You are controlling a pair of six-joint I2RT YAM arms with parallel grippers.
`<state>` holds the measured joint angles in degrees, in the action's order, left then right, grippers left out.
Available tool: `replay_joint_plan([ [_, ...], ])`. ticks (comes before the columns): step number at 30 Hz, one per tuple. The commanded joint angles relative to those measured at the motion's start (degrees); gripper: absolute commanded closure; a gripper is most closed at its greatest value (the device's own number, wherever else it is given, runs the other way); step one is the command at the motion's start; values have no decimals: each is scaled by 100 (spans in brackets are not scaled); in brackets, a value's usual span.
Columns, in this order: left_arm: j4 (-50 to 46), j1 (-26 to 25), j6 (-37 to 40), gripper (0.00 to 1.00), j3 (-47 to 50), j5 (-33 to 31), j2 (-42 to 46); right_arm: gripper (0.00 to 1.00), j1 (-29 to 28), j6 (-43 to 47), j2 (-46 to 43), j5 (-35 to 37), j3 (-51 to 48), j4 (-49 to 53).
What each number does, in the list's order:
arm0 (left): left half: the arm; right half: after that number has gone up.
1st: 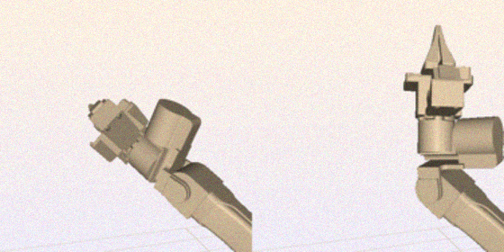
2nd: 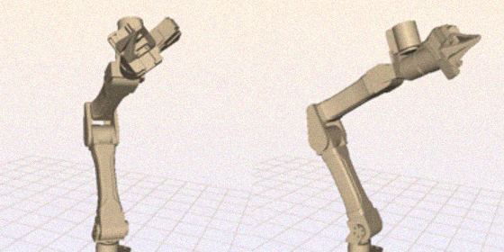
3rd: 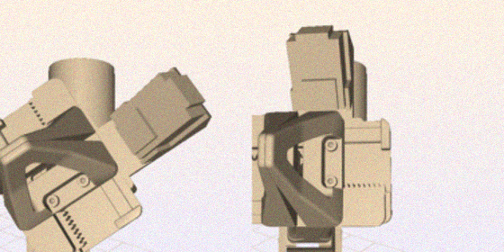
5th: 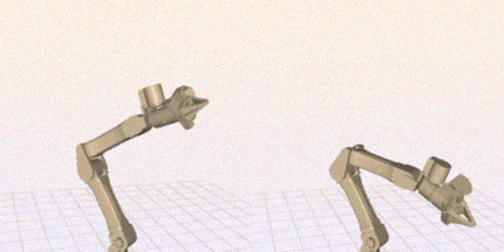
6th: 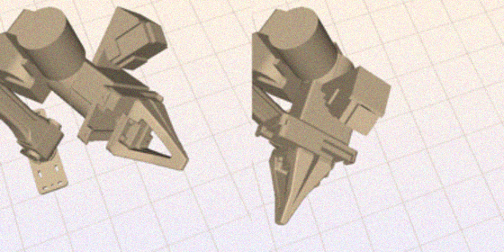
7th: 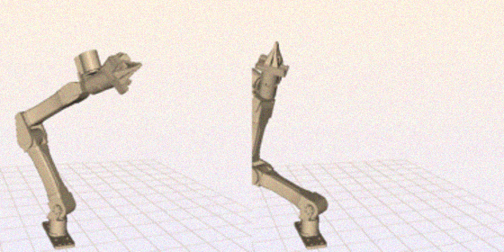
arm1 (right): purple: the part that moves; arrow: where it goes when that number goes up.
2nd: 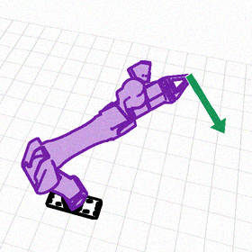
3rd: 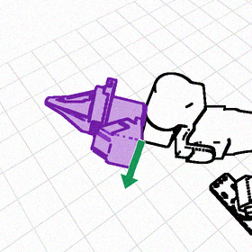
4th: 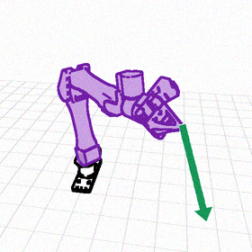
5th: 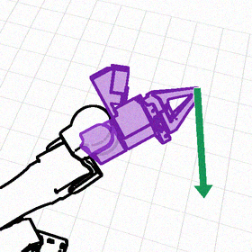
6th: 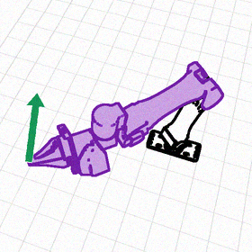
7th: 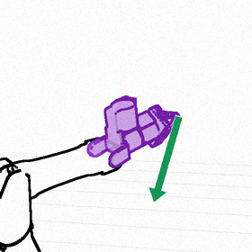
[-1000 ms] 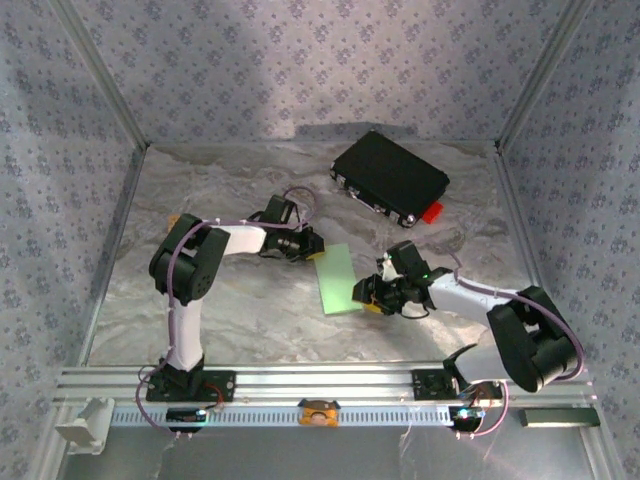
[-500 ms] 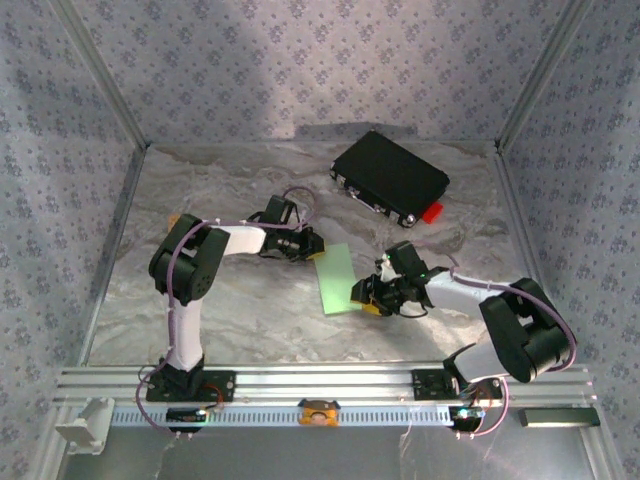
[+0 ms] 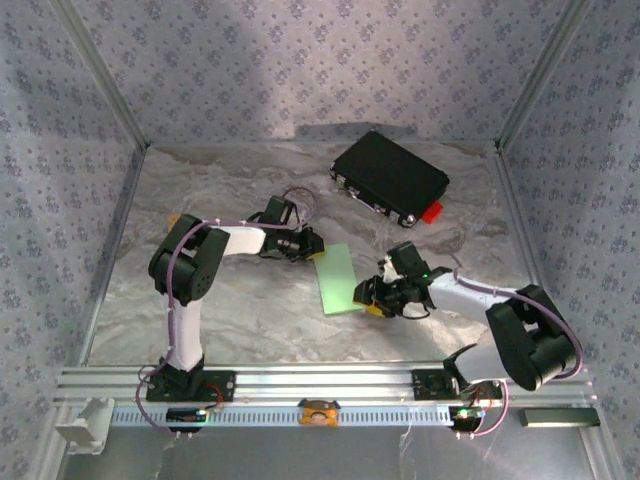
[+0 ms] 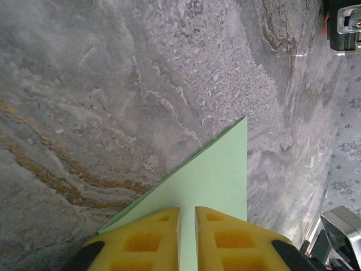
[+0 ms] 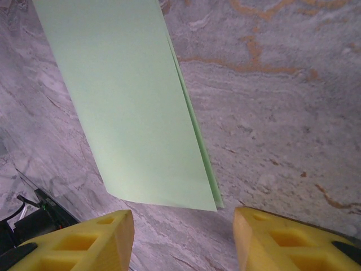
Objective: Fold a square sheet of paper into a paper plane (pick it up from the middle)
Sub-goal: First fold the square sheet of paper in half at the center of the table, then fold the triangle a second time at the center of the table.
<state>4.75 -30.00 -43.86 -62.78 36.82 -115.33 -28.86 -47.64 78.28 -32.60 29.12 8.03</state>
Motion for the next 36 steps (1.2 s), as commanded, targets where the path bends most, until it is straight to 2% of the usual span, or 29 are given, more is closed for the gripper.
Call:
replay_joint_plan([
  [1, -379, -23, -5, 85, 179, -185, -182, 50, 8, -78, 107, -190, -23, -184],
  [14, -379, -37, -42, 85, 131, -166, -218, 51, 34, -180, 225, -204, 13, -391],
  [23, -405, -40, -42, 85, 134, -172, -174, 50, 100, -11, -202, 40, -27, 224],
  [36, -379, -49, -60, 85, 135, -173, -192, 51, 59, -156, 220, -203, -23, -271],
])
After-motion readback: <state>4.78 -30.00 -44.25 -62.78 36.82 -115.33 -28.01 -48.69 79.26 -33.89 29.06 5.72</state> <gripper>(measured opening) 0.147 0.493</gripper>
